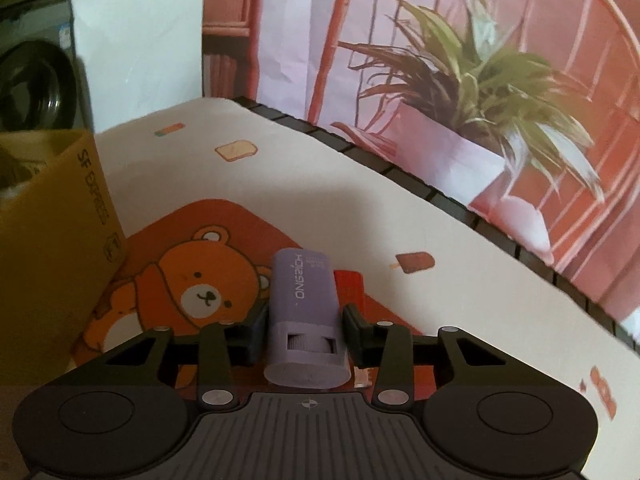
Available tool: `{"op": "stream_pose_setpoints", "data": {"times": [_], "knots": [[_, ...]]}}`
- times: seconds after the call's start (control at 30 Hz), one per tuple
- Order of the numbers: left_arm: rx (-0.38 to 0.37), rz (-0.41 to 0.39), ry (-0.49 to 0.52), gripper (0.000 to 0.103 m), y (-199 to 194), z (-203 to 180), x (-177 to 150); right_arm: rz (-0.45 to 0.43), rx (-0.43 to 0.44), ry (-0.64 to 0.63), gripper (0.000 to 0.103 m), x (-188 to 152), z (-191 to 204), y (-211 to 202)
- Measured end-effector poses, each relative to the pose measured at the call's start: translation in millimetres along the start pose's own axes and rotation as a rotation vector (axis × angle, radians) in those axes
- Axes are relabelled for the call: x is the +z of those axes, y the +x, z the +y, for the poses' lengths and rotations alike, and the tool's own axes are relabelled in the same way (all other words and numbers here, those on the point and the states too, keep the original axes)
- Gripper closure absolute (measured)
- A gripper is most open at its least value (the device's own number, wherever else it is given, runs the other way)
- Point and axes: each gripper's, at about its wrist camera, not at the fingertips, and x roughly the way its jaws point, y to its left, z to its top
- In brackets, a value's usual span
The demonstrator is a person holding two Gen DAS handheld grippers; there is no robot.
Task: Organize rigid objects
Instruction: 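Move the right gripper to the lavender power bank and grasp it, then lift the lavender power bank, carry it over the cardboard box and release it inside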
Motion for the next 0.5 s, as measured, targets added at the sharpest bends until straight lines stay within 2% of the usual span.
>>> {"op": "stream_pose_setpoints", "data": {"times": [0.3,0.5], "knots": [[0.000,0.000,0.000,0.076,0,0,0,-0.032,0.020,0.089,0.067,-4,-6,-20],[0.000,0.000,0.000,0.076,0,0,0,-0.066,0.072,0.180,0.068,-6,-9,-34]]}}
